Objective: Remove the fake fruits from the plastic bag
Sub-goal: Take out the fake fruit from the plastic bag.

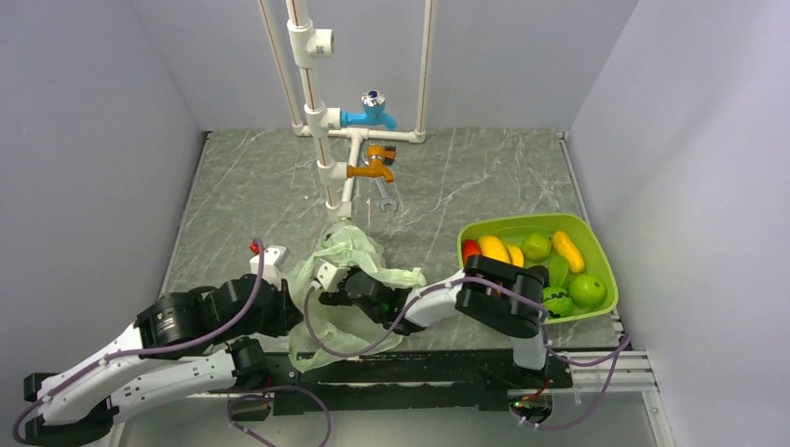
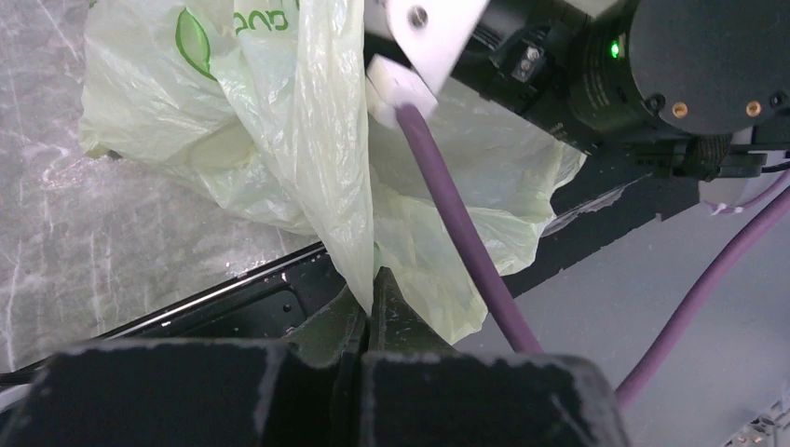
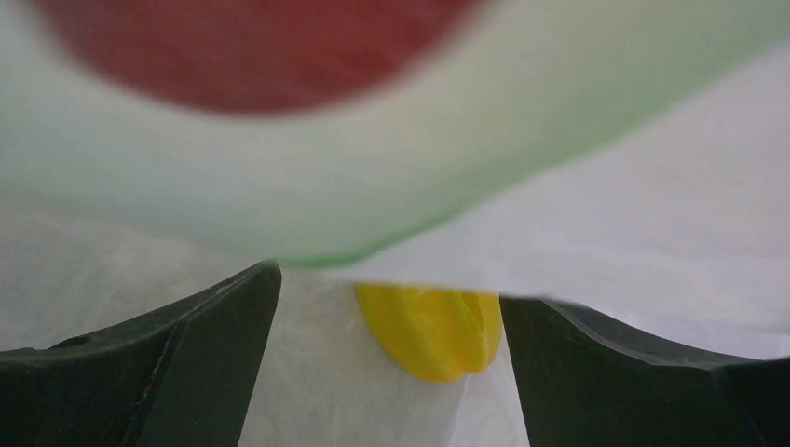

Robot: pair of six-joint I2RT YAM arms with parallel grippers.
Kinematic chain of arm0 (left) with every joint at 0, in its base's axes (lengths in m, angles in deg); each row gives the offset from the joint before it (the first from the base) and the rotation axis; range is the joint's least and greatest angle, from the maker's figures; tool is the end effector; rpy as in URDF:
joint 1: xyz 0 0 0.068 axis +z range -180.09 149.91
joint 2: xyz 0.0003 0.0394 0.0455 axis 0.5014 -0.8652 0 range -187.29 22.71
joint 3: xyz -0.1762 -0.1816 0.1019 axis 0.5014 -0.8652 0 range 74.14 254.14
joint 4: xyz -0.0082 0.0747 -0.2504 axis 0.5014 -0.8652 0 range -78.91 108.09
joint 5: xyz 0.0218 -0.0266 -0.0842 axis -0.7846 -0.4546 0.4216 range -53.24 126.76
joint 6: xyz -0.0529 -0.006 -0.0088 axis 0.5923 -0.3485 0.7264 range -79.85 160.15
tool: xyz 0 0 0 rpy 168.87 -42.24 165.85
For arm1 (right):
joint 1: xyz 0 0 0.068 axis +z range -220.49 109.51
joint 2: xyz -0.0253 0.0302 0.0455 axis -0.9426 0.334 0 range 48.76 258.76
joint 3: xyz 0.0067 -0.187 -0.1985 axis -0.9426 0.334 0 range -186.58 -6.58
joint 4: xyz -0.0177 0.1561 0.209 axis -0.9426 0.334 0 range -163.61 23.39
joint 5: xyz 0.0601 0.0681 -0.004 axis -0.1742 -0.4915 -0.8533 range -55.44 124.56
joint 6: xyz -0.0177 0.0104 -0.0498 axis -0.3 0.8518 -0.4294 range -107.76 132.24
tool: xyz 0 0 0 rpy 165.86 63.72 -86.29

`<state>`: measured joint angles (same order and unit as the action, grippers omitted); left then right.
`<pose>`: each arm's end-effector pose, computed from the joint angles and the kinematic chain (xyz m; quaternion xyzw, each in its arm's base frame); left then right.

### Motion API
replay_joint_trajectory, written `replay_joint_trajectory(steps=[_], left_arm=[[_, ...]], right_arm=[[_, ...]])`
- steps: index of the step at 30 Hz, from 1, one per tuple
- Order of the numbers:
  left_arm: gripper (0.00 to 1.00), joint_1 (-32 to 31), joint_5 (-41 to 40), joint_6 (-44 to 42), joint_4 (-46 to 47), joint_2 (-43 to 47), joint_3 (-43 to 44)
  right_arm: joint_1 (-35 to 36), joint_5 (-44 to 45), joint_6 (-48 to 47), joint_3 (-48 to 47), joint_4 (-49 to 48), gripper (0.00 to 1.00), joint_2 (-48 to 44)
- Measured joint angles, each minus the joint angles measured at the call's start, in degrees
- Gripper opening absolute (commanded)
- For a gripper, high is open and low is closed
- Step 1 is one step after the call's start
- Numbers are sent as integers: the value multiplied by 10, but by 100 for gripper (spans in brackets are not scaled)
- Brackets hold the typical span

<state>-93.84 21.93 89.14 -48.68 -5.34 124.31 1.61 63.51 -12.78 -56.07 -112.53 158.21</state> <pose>0.0385 -0.0575 0.3092 0.0682 0.9138 -0.2524 0.3109 0.1333 0.3570 0.1427 -0.5047 0.6343 0.0300 0.5848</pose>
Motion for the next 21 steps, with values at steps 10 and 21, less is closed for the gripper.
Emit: replay_joint_trajectory(steps=[10,21], left_arm=[[0,0,-4,2,-28,-40,-1],[0,0,-16,2,-52,-66,-20]], right_arm=[[-53,-39,76,-21,6,84,31],[-67,-60,153,-19,2,47,23]])
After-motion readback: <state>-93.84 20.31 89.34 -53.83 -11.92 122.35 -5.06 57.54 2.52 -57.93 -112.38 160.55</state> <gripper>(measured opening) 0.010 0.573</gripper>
